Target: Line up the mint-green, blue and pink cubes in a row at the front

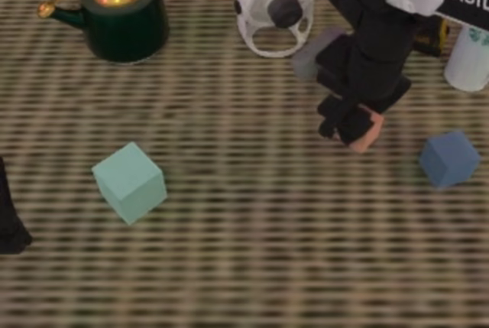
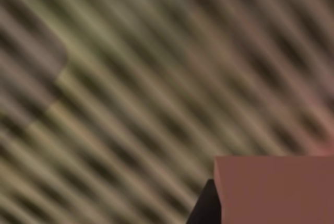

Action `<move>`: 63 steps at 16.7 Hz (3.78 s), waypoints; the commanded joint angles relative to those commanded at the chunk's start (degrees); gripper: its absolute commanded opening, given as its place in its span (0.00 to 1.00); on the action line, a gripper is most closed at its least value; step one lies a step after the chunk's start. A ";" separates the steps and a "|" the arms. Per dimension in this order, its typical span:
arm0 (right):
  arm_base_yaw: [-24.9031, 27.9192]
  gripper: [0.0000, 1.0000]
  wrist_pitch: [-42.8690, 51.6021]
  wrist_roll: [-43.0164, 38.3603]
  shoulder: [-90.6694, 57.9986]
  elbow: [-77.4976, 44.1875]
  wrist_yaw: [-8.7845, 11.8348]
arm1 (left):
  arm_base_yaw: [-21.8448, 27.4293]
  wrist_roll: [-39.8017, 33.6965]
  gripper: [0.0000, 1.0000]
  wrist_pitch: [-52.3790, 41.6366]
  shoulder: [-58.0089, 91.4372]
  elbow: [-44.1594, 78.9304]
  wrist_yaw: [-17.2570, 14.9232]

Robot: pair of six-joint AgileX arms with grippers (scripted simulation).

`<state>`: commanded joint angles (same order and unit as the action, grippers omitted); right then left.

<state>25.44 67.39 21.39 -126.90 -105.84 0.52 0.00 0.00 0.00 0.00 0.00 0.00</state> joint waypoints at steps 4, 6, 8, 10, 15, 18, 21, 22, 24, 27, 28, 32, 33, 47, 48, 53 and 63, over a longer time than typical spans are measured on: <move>2.27 0.00 -0.89 4.01 3.63 4.04 0.14 | 0.00 0.00 1.00 0.00 0.00 0.00 0.00; 4.83 0.00 -1.72 8.65 7.64 9.01 0.32 | 0.00 0.00 1.00 0.00 0.00 0.00 0.00; 7.93 0.00 -2.58 14.53 12.26 15.45 0.54 | 0.00 0.00 1.00 0.00 0.00 0.00 0.00; 11.10 0.00 -3.53 20.54 17.00 21.84 0.76 | 0.00 0.00 1.00 0.00 0.00 0.00 0.00; 15.34 0.00 -5.01 27.69 23.49 28.94 0.99 | 0.00 0.00 1.00 0.00 0.00 0.00 0.00; 15.06 0.00 -4.84 27.50 23.26 28.81 0.99 | 0.00 0.00 1.00 0.00 0.00 0.00 0.00; 15.09 0.00 -7.20 27.45 22.61 30.50 0.97 | 0.00 0.00 1.00 0.00 0.00 0.00 0.00; 15.08 0.00 -9.12 27.39 22.06 31.73 0.97 | 0.00 0.00 1.00 0.00 0.00 0.00 0.00; 15.14 0.00 -13.95 27.34 20.61 34.69 0.98 | 0.00 0.00 1.00 0.00 0.00 0.00 0.00; 15.40 0.00 -19.57 27.45 18.70 38.49 0.98 | 0.00 0.00 1.00 0.00 0.00 0.00 0.00; 15.45 0.00 -20.26 27.48 18.39 39.05 0.97 | 0.00 0.00 1.00 0.00 0.00 0.00 0.00; 15.46 0.00 -20.39 27.49 18.33 39.16 0.96 | 0.00 0.00 1.00 0.00 0.00 0.00 0.00; 15.46 0.08 -20.39 27.49 18.33 39.16 0.96 | 0.00 0.00 1.00 0.00 0.00 0.00 0.00; 15.46 1.00 -20.39 27.49 18.33 39.16 0.96 | 0.00 0.00 1.00 0.00 0.00 0.00 0.00; 15.46 1.00 -20.39 27.49 18.33 39.16 0.96 | 0.00 0.00 1.00 0.00 0.00 0.00 0.00; 15.46 1.00 -20.39 27.49 18.33 39.16 0.96 | 0.00 0.00 1.00 0.00 0.00 0.00 0.00; 15.53 1.00 -5.59 28.02 23.65 29.87 1.01 | 0.00 0.00 1.00 0.00 0.00 0.00 0.00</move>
<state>40.96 61.80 49.41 -103.25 -75.98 1.53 0.00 0.00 0.00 0.00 0.00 0.00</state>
